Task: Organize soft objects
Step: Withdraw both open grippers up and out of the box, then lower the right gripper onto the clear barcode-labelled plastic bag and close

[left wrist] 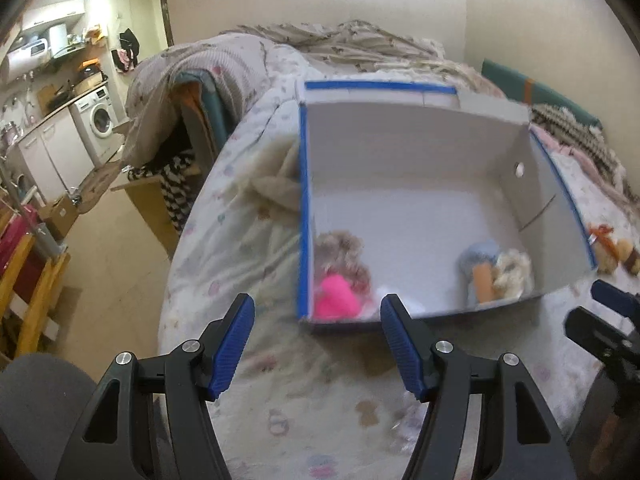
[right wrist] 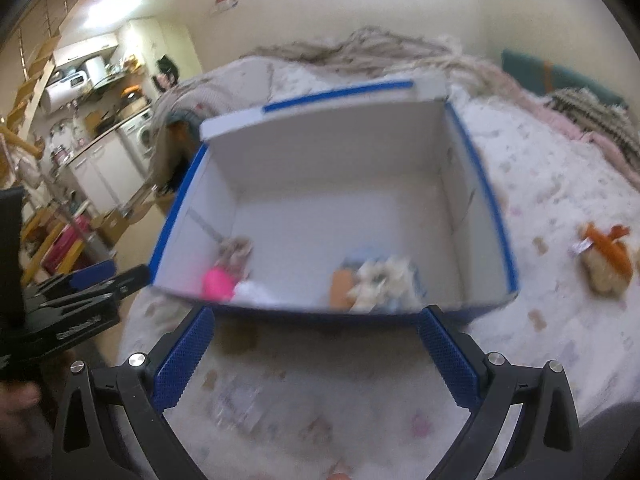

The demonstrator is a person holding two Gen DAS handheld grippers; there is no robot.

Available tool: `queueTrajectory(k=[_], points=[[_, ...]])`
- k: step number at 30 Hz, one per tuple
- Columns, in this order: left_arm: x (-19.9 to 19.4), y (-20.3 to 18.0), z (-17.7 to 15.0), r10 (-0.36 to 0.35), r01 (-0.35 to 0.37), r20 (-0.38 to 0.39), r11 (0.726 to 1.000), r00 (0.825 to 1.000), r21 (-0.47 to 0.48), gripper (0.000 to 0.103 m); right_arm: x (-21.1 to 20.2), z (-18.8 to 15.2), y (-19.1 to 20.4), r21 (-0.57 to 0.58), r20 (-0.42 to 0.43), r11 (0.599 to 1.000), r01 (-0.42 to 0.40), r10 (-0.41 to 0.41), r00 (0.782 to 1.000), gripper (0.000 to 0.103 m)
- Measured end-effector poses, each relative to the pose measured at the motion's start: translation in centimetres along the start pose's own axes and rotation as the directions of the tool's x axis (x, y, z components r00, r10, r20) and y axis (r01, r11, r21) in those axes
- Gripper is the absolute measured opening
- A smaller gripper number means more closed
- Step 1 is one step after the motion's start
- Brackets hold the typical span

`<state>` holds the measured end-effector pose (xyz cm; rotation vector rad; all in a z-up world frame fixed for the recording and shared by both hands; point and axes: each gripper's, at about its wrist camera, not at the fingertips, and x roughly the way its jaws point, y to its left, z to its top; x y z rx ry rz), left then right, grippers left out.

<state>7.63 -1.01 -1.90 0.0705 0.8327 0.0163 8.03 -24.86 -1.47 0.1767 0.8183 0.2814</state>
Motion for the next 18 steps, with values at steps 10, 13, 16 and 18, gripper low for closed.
queueTrajectory(k=[10,13,16,18], points=[[1.4,2.6,-1.1,0.034,-0.041,-0.074,0.994,0.997,-0.100,0.064,3.0,-3.2,-0.2,0.108,-0.223,0.994,-0.031,0.055,0.973,0.103],[1.7,3.0,-1.4,0.022,-0.034,-0.091,0.990,0.996,-0.137,0.064,4.2,-3.7,-0.4,0.121,-0.271,0.992,-0.024,0.056,0.961,0.103],[2.1,3.1,-1.5,0.003,-0.019,-0.110,0.989,0.994,-0.145,0.065,5.8,-4.3,0.0,0.116,-0.338,0.992,-0.050,0.087,0.937,0.103],[2.3,3.1,-1.6,-0.002,-0.015,-0.119,0.989,0.993,-0.146,0.065,6.8,-4.7,0.8,0.109,-0.382,0.990,-0.091,0.126,0.915,0.103]])
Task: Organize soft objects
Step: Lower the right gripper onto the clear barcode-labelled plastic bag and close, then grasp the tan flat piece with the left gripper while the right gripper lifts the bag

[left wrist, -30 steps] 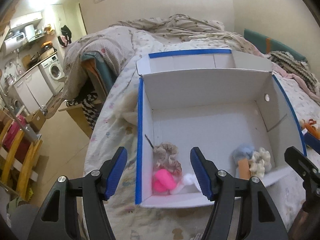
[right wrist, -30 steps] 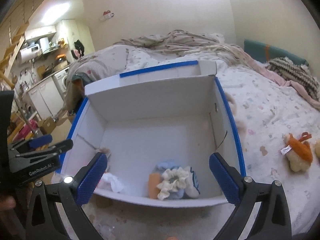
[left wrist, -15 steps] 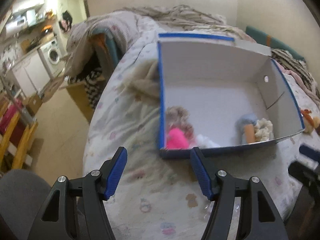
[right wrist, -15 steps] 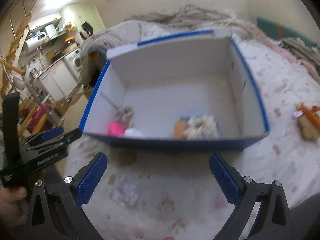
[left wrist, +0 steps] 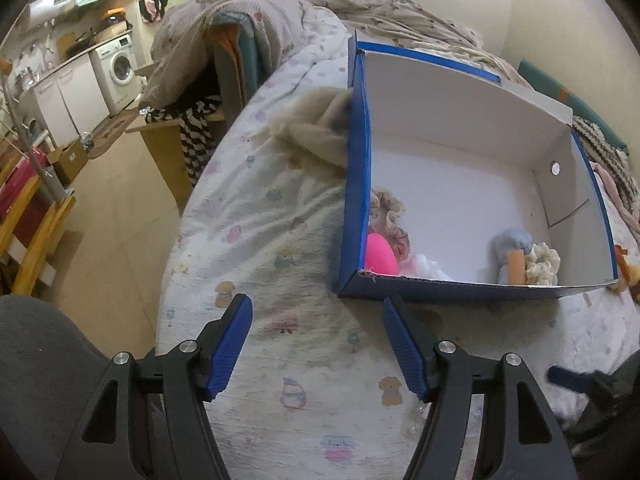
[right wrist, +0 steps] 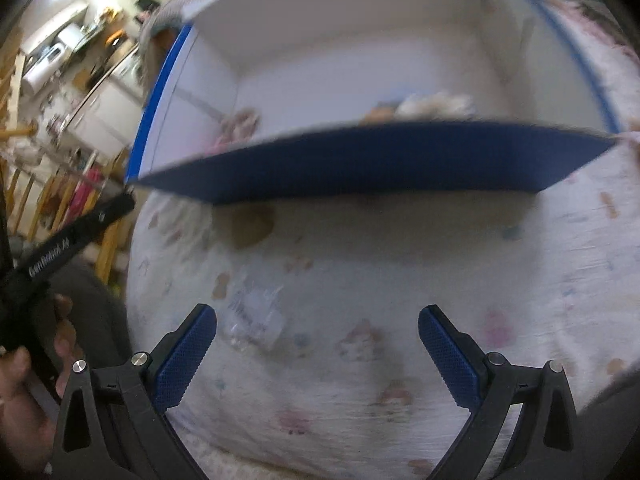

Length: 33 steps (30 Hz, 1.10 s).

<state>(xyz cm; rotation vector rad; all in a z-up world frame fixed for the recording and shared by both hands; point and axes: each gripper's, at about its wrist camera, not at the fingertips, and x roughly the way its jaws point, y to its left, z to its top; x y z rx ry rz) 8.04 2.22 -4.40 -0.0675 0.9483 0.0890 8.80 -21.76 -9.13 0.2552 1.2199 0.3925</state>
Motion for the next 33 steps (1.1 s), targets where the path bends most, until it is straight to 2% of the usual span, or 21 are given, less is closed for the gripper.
queueTrajectory(k=[2,5,7,11,14,15,16,20,21,27,33], points=[[0.2,0.0,0.0,0.001,-0.001,-0.009,1.000,1.000,-0.006,0.065,1.2,0.0,1.2,-0.036,-0.039,0.999,-0.017,0.015,0.999,0.103],[0.5,0.2,0.0,0.007,-0.008,-0.024,1.000,1.000,-0.018,0.065,3.0,-0.3,3.3,-0.119,-0.072,0.993,0.010,-0.018,0.997,0.103],[0.6,0.4,0.0,0.010,-0.011,-0.028,0.999,1.000,-0.033,0.065,4.2,-0.4,4.4,-0.147,-0.092,0.989,0.020,-0.034,0.995,0.094],[0.6,0.6,0.1,0.046,-0.047,-0.022,0.998,0.999,-0.038,0.065,6.3,-0.4,5.6,-0.161,-0.103,0.985,0.069,-0.086,0.991,0.090],[0.6,0.6,0.1,0.035,-0.035,-0.027,0.999,0.999,-0.033,0.065,7.6,-0.8,6.6,-0.197,-0.101,0.974,0.111,-0.133,0.986,0.069],[0.6,0.6,0.0,0.034,-0.035,-0.028,0.999,0.999,-0.031,0.065,7.7,-0.9,6.9,-0.219,-0.094,0.968,0.120,-0.143,0.985,0.052],[0.7,0.6,0.0,0.033,-0.034,-0.031,0.999,0.999,-0.031,0.065,7.6,-1.0,7.1,-0.232,-0.086,0.965,0.120,-0.143,0.986,0.042],[1.1,0.8,0.2,0.020,-0.022,-0.047,0.998,0.999,-0.053,0.065,6.6,-1.0,6.9,-0.217,-0.066,0.973,0.081,-0.098,0.993,0.036],[1.2,0.8,0.2,0.019,-0.022,-0.050,0.998,0.999,-0.058,0.065,6.3,-1.0,6.8,-0.211,-0.060,0.975,0.067,-0.082,0.995,0.031],[1.9,1.0,0.0,0.020,-0.025,-0.080,0.998,0.997,-0.063,0.065,2.8,0.2,5.1,-0.159,-0.016,0.987,0.008,-0.010,1.000,0.028],[3.1,0.7,-0.6,-0.009,-0.002,-0.131,0.997,0.991,-0.082,0.065,-0.8,1.6,2.0,-0.112,0.047,0.994,0.020,-0.015,0.999,0.028]])
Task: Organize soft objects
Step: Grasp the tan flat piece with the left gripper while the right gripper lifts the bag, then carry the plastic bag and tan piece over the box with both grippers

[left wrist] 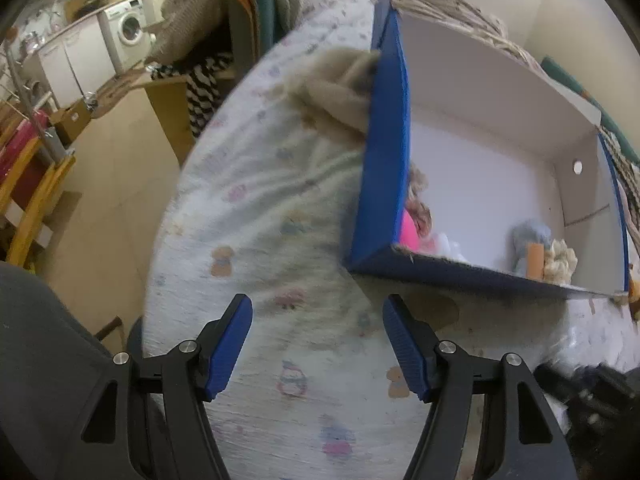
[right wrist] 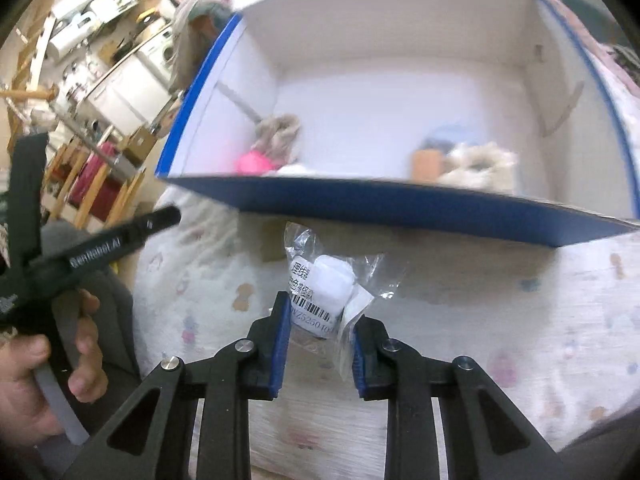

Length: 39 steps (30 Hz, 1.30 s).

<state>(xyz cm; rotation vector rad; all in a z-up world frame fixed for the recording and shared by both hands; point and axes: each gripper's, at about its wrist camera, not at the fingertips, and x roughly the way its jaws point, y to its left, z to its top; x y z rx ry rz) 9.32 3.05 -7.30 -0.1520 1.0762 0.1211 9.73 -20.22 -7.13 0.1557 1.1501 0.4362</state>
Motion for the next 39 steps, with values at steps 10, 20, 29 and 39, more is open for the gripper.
queueTrajectory(k=[10,20,29,39], points=[[5.3,-5.9,0.3,-0.136,0.149,-0.120,0.983,0.983,0.108,0.065,-0.6,-0.8,-3.2,0.157,0.055,0.988,0.017,-0.026,0.998,0.028],[8.4,-8.0,-0.5,-0.180,0.212,-0.176,0.960,0.968,0.181,0.026,-0.3,-1.0,-3.0,0.144,0.045,0.989,0.020,-0.026,0.999,0.028],[6.2,-6.2,-1.0,-0.286,0.308,-0.181,0.945,0.941,0.111,0.006,-0.2,-1.1,-2.8,0.135,0.043,0.991,0.023,-0.029,0.999,0.028],[3.9,-5.6,-1.4,-0.186,0.206,-0.144,0.968,0.972,0.141,0.006,-0.3,-1.0,-2.1,0.111,0.043,0.993,0.030,-0.035,0.998,0.028]])
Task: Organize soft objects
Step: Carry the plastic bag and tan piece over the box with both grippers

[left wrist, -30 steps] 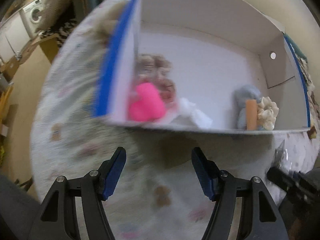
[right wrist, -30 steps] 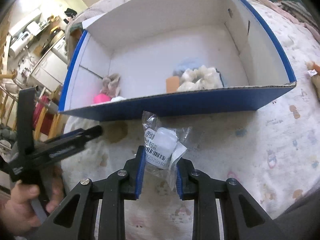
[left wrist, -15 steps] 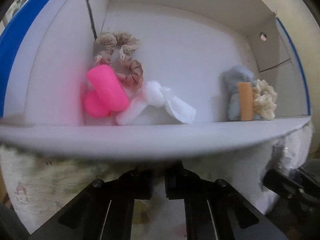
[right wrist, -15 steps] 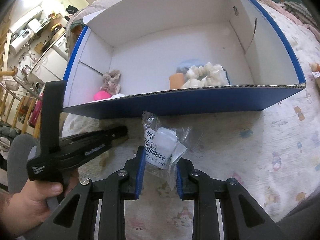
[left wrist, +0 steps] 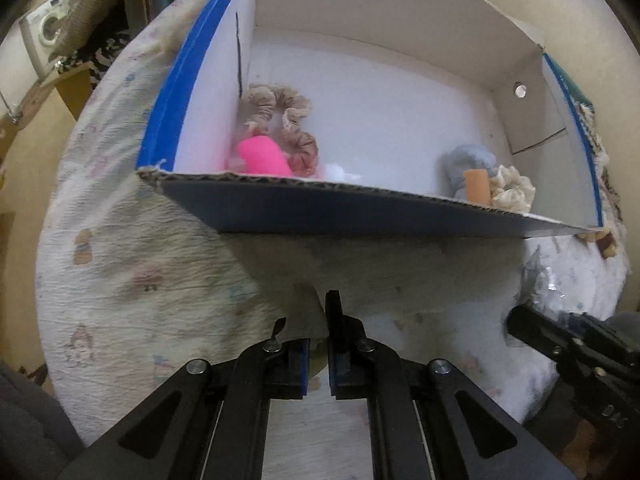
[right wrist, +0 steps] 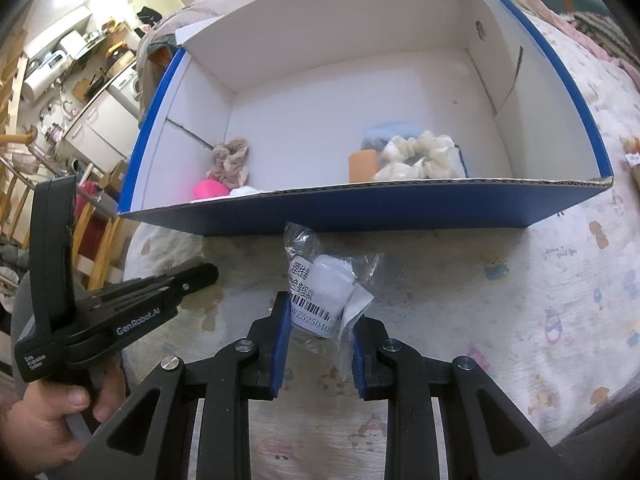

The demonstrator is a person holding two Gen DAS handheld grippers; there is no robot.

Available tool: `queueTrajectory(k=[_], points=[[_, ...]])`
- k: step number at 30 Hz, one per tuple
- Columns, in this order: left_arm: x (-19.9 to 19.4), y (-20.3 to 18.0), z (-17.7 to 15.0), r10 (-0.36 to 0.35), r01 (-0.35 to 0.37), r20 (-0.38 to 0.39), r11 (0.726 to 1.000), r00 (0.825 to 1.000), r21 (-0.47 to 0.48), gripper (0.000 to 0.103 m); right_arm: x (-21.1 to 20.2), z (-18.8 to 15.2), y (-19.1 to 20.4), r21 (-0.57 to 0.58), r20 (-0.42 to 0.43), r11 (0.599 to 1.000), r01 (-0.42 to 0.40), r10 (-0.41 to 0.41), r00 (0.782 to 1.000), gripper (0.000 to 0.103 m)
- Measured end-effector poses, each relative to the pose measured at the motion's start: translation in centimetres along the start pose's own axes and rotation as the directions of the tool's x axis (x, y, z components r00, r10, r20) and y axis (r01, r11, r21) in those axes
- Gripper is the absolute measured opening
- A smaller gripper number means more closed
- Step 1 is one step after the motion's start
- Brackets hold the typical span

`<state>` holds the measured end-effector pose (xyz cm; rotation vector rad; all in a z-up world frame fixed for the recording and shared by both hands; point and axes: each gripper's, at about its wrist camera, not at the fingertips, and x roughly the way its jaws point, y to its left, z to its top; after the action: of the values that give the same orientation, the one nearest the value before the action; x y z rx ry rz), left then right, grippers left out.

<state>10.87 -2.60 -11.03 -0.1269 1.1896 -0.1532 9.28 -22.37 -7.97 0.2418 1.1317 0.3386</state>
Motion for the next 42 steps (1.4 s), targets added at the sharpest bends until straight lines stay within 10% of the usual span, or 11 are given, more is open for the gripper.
queueTrajectory(k=[22,42], points=[[-9.1,0.0,-1.3,0.099,-0.096,0.196,0.995,0.976,-0.025,0.007,-5.9,0.4,4.9,-0.078,0.124,0.997,-0.003,0.013,0.992,0.028],[-9.9,-3.8,12.2,0.077,-0.100,0.266,0.992,0.961,0.074,0.007,-6.8,10.5,0.7,-0.070,0.247,0.994,0.084,-0.064,0.967,0.028]])
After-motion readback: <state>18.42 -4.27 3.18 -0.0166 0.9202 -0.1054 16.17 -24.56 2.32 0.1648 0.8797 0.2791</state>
